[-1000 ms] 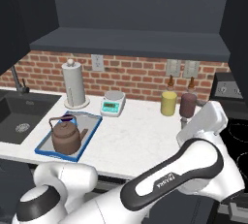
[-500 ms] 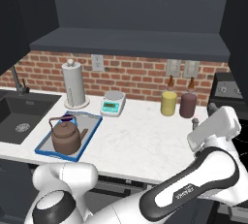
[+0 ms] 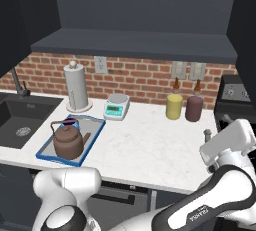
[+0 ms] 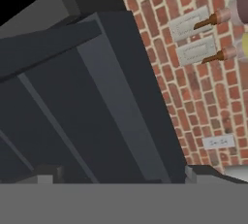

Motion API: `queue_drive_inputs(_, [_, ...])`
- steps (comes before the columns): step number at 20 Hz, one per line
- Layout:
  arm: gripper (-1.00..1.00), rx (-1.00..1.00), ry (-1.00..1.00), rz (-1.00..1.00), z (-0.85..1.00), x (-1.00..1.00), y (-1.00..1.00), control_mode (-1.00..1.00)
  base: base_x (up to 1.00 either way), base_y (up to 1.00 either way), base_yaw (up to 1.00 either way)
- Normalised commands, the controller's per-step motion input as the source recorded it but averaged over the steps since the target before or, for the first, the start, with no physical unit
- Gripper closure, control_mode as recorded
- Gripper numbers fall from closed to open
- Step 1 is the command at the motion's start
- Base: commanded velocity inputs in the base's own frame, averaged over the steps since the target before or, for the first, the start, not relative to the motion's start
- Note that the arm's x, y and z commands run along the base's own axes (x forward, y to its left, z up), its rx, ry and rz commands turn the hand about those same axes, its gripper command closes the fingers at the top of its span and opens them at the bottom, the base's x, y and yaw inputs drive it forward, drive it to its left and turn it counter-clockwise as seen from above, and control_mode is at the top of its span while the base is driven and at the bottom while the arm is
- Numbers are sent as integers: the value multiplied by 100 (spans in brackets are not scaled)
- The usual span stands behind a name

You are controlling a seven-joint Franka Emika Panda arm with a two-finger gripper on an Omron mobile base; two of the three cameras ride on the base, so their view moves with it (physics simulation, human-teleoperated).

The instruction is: Pick the kettle from the counter and place it on the tray. Then pick the mug from the cabinet and place it on the tray. Then close the cabinet doors.

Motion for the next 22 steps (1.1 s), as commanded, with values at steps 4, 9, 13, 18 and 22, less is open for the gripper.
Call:
queue_drive_inputs(4, [-100, 5, 0, 0, -5, -8, -11, -100, 0, 0, 0])
queue_drive_inputs(9, [-100, 3, 0, 0, 0, -1, -12, -100, 0, 0, 0])
queue_drive_inputs(13, [-100, 4, 0, 0, 0, 0, -15, -100, 0, 0, 0])
queue_drive_inputs(18, [-100, 5, 0, 0, 0, 0, -23, -100, 0, 0, 0])
queue_drive_inputs(22, [-100, 6, 0, 0, 0, 0, -28, -100, 0, 0, 0])
